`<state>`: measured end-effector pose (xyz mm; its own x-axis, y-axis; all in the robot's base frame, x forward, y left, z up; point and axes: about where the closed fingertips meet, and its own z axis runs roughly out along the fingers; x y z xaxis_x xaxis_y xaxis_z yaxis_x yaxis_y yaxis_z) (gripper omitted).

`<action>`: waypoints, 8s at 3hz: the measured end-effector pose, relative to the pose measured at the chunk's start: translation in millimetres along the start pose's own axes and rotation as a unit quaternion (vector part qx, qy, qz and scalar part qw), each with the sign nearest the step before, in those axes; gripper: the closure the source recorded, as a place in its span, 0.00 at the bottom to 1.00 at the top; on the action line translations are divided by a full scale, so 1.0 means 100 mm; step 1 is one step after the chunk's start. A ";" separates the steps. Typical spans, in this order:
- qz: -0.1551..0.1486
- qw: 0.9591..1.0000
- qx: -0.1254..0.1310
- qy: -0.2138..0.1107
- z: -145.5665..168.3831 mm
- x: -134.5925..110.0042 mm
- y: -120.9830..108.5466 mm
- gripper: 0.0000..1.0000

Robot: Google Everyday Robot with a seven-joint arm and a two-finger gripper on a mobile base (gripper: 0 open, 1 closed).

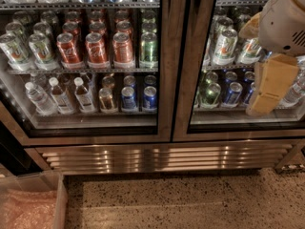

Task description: Open left fridge door

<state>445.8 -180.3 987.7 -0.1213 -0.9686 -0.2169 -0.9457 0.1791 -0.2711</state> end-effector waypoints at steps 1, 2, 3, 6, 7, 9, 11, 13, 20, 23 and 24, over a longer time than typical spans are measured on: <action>-0.005 1.000 0.000 -0.001 0.00 -0.04 0.00 0.00; 0.008 0.999 -0.001 -0.051 0.03 -0.15 -0.09 0.00; 0.010 0.988 0.003 -0.155 -0.01 -0.61 -0.30 0.00; -0.013 0.973 0.007 -0.229 0.00 -1.19 -0.42 0.00; -0.048 0.968 0.035 -0.245 -0.06 -1.54 -0.57 0.00; -0.064 0.970 0.052 -0.230 -0.12 -1.57 -0.71 0.00; -0.061 0.974 0.107 -0.192 -0.29 -1.46 -1.05 0.00; -0.057 0.976 0.106 -0.183 -0.19 -1.47 -1.14 0.00; -0.043 0.984 0.073 -0.159 0.10 -1.60 -1.10 0.00; -0.004 0.977 0.047 -0.206 0.33 -1.46 -1.26 0.00; 0.004 0.974 0.038 -0.223 0.39 -1.48 -1.24 0.00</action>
Offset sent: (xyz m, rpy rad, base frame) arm 0.0339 0.0307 0.0072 0.3183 -0.0161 0.0172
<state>593.2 -52.7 1016.4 0.0306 -0.7996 -0.5997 -0.9183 0.2144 -0.3327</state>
